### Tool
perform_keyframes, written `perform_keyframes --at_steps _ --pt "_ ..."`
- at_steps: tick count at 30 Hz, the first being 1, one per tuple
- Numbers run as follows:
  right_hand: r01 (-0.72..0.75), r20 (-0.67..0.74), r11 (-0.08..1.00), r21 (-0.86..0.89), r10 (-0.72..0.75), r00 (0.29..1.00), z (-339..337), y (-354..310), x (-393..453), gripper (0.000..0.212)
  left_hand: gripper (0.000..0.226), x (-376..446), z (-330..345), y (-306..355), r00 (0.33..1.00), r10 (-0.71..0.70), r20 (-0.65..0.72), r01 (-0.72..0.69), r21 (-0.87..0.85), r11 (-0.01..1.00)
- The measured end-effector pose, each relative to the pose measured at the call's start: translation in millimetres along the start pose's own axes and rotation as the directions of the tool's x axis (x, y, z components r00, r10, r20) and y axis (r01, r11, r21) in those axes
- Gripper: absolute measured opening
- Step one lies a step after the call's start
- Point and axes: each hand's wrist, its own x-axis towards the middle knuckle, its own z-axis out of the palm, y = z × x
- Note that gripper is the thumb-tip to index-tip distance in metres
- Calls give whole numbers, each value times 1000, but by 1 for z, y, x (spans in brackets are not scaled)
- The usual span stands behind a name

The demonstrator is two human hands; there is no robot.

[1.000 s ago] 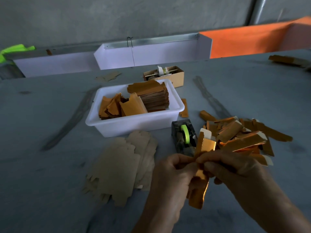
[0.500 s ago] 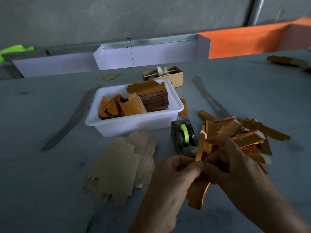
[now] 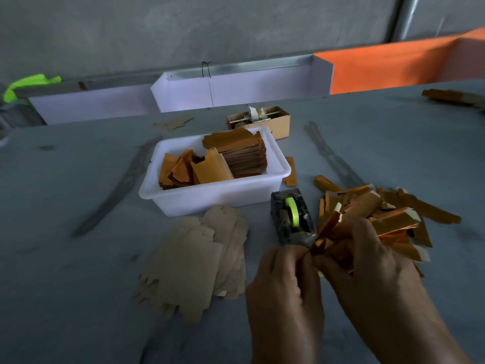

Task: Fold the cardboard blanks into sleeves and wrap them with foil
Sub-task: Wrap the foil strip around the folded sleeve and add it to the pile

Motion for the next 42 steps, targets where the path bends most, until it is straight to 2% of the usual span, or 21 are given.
perform_keyframes --at_steps 2,4,6,8,10,12,13,17,18,19,20,21,22,24,25,26,28,31,38,39,42 --pt "0 -18 999 -45 -1 1000 -1 0 0 40 17 0 -2 -2 998 -55 -38 52 -71 996" --pt "-15 -28 999 -50 13 1000 -2 3 0 51 8 0 -4 -3 984 -173 -27 166 -176 970" --pt "-40 10 994 99 39 999 0 7 0 52 9 1 -6 -1 963 -268 36 269 -234 934" --pt "-112 124 940 322 76 989 4 9 1 49 11 2 -8 2 913 -381 147 409 -309 859" --pt "-197 229 875 443 102 968 10 10 2 33 13 4 -10 3 849 -470 244 528 -350 773" --pt "-226 246 839 496 113 963 13 13 3 11 12 5 -11 -1 812 -497 305 579 -318 751" --pt "-226 247 833 506 111 963 15 15 4 8 12 5 -12 -2 804 -504 315 589 -304 749" --pt "-279 305 803 527 127 944 21 23 7 12 21 9 -15 -7 745 -508 432 645 -273 714" --pt "-283 297 811 513 141 944 20 26 10 12 25 10 -16 -10 759 -494 424 620 -239 747" --pt "-253 250 841 478 146 957 18 31 16 11 25 13 -18 -17 811 -467 351 543 -153 826" --pt "-200 169 882 426 139 976 16 37 23 10 24 16 -21 -25 874 -419 245 431 8 903" --pt "-149 64 919 365 134 989 13 44 33 11 26 18 -25 -35 923 -355 150 317 225 921" --pt "-121 -41 945 303 140 989 10 52 43 14 30 19 -30 -44 947 -307 94 239 433 869" --pt "-146 -193 971 187 182 964 3 63 64 20 45 20 -36 -64 924 -371 97 175 754 634" --pt "-173 -225 976 131 200 954 1 68 74 21 53 19 -39 -71 892 -437 114 137 854 502" --pt "-199 -230 976 87 214 949 1 73 82 19 58 18 -41 -77 862 -493 119 115 900 419" --pt "-262 -204 964 33 263 943 2 80 92 22 59 16 -42 -84 834 -533 142 91 917 387" --pt "-323 -207 945 -46 308 929 3 85 89 44 49 16 -38 -92 833 -511 213 17 913 408" --pt "-232 -303 973 -18 216 928 6 79 50 42 16 26 -62 -93 761 -501 412 -78 825 559" --pt "-221 -307 975 3 211 928 5 78 45 40 10 28 -66 -90 768 -500 400 -58 821 568" --pt "-130 -372 989 68 146 917 -1 64 33 25 19 31 -75 -67 833 -495 248 68 842 536"
